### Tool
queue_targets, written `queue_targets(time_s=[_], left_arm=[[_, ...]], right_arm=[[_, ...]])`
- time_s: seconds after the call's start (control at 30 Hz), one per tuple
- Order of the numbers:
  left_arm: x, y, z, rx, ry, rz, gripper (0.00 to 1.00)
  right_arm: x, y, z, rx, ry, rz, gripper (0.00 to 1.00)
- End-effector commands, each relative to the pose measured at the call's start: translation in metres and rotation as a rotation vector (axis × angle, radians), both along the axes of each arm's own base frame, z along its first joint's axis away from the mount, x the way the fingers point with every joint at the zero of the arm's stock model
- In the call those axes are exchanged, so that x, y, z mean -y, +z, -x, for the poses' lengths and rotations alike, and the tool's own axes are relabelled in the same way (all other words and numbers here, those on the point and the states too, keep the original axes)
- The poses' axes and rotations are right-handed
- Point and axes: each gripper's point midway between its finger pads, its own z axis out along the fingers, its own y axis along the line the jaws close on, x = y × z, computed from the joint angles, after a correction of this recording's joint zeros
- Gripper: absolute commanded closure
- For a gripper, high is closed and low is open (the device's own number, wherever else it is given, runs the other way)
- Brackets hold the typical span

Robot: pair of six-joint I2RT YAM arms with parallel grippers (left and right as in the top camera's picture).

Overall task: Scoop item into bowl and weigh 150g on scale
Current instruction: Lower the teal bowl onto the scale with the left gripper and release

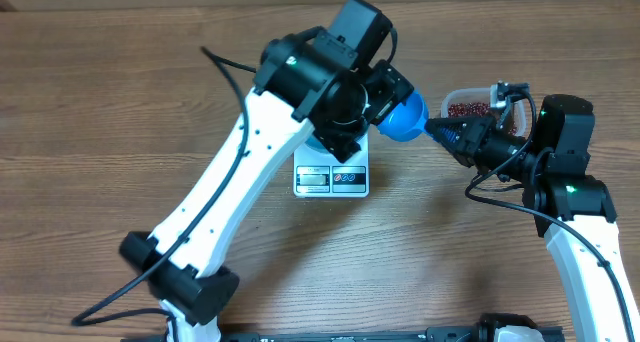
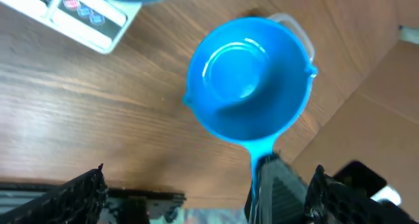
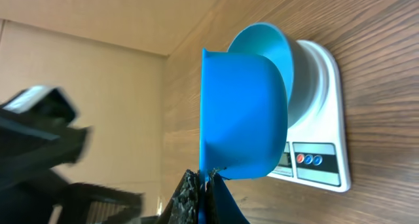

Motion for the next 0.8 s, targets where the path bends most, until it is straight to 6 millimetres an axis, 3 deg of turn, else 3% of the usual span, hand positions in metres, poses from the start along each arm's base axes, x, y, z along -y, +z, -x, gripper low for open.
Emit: queue_targets(time_s=[0.0, 0.2, 0.43, 0.6, 0.77], left_arm=[[-0.029, 0.038, -0.007, 0.178, -0.023, -0.033, 0.01], [-0.061, 0.061, -0.012, 0.35, -0.116, -0.126, 0.0], [-0.073, 0.057, -0.004, 0.492, -0.477, -0.287, 0.0], [-0.081, 0.051, 0.002, 0.523, -0.63, -0.37, 0.0], [-0.094, 0.045, -0.001, 0.516, -0.648, -0.458, 0.01]], right_arm=[[0.007, 0.004, -0.008, 0.037, -0.032, 0.048, 0.96], [0.016, -0.003, -0.013, 0.033, -0.078, 0.099, 0.96], [0.039, -0.012, -0.013, -0.005, -0.155, 0.267, 0.96], [0.065, 0.009, -0.01, -0.006, -0.22, 0.448, 0.96], [0.096, 0.041, 0.0, -0.013, -0.312, 0.631, 0.96]])
